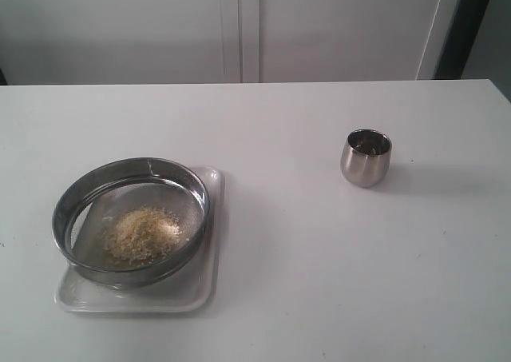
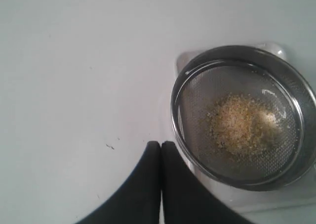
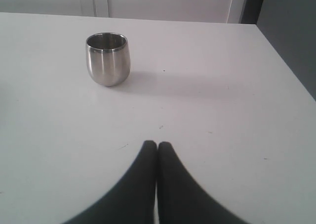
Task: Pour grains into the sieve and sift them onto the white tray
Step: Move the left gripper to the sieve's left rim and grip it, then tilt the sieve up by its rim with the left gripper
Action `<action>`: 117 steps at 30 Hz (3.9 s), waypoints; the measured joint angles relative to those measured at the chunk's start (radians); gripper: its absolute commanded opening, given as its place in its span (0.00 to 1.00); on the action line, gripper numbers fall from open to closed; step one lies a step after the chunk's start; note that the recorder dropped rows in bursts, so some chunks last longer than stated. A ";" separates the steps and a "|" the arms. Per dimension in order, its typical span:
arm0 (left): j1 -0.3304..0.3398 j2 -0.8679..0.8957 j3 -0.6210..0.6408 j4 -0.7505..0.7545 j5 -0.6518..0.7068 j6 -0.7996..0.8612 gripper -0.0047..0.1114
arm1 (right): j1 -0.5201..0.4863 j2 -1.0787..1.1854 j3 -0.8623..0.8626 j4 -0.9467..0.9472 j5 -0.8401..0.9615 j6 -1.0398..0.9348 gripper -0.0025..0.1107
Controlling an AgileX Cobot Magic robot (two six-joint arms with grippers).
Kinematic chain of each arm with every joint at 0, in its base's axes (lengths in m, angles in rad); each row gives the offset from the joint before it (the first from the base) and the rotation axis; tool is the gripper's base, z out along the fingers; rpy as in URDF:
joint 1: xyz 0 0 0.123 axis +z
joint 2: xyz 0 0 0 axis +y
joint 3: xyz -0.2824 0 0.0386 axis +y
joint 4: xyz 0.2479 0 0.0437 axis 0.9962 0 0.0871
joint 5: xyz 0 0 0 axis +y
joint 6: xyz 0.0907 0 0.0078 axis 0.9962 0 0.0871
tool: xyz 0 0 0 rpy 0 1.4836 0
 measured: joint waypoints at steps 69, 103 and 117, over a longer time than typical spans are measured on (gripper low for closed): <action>0.000 0.859 -0.143 -0.237 -0.152 0.063 0.56 | 0.000 0.000 0.000 0.004 -0.002 0.000 0.02; 0.000 0.880 -0.155 -0.247 -0.173 0.065 0.30 | 0.000 0.000 0.000 0.004 -0.002 0.024 0.02; 0.000 0.875 -0.155 -0.288 -0.154 0.070 0.04 | 0.000 0.000 0.000 0.004 -0.002 0.026 0.02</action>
